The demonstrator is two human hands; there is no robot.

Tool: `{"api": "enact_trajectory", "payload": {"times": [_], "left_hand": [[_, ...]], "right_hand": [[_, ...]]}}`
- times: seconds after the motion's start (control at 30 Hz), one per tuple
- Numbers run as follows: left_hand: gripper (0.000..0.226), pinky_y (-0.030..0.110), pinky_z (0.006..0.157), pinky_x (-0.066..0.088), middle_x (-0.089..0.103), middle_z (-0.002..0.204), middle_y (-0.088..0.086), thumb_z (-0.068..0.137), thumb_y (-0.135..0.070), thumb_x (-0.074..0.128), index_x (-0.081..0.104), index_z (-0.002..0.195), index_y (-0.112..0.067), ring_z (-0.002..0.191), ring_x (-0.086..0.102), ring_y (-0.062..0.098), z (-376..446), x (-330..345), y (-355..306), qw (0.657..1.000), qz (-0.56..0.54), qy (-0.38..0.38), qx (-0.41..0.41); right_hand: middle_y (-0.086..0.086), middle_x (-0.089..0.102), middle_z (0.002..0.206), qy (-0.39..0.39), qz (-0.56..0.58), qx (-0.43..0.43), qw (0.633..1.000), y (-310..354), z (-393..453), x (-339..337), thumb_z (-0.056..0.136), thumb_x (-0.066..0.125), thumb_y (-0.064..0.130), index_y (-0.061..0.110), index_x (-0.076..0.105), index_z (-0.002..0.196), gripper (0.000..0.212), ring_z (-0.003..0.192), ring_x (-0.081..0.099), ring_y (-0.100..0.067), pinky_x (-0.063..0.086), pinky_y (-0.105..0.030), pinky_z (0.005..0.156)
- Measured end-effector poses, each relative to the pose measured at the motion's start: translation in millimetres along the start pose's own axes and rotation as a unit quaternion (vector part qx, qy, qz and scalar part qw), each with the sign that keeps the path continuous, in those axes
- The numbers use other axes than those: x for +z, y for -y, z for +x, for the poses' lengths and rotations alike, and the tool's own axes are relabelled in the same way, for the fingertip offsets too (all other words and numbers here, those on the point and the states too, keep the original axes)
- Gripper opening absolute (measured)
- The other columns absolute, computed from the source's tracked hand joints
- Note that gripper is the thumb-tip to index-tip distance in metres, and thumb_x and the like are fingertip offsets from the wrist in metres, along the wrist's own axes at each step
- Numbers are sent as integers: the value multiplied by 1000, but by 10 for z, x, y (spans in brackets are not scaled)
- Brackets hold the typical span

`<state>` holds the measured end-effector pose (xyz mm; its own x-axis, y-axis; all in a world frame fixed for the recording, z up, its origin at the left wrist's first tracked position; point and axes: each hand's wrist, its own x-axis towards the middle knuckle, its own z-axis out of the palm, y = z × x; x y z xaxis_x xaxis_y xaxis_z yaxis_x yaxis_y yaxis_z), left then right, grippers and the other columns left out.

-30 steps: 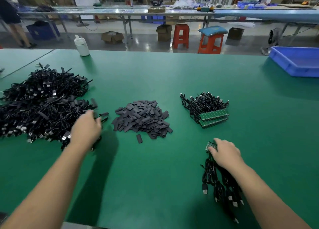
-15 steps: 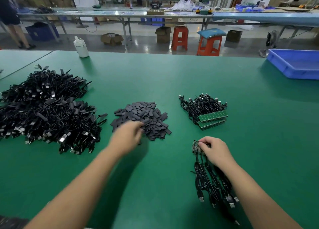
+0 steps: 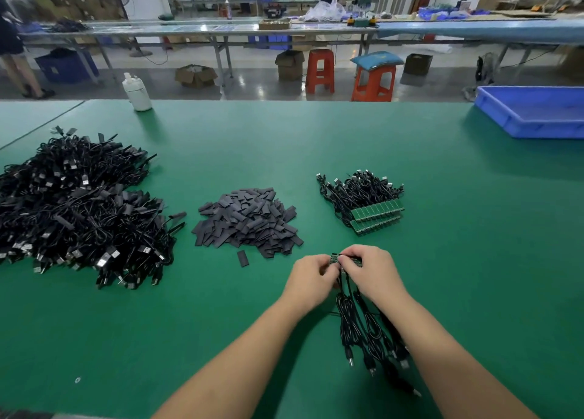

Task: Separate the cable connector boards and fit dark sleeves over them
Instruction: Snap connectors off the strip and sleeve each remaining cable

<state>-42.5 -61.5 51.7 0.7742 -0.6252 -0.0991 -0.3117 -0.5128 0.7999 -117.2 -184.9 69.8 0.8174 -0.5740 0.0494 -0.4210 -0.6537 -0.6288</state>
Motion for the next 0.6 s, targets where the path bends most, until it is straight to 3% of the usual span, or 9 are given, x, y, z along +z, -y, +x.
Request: {"api": "enact_trajectory", "payload": {"times": [0.33,0.5,0.6], "left_hand": [[31,40,68,54,72,76,5,95,-37,51,67,83,-13,73,65,29,-29,128,-53,999,27,-29,-13],[34,40,68,52,70,74,5,95,-37,51,61,74,-12,73,62,29,-32,190,-74,997,39,-62,-7],[36,38,61,47,63,64,3,95,-35,52,51,65,-15,66,57,28,-53,222,-70,995,54,-81,5]], "right_hand": [[1,75,92,-31,-27,13,999,1,-20,59,93,62,26,19,77,97,17,86,66,-19,52,-31,79],[0,74,88,-54,-42,14,998,-10,-26,98,93,61,25,18,77,92,17,84,65,-22,49,-32,74],[-3,71,86,-68,-61,10,996,-49,-18,139,95,58,22,17,75,90,19,84,63,-23,48,-33,72]]}}
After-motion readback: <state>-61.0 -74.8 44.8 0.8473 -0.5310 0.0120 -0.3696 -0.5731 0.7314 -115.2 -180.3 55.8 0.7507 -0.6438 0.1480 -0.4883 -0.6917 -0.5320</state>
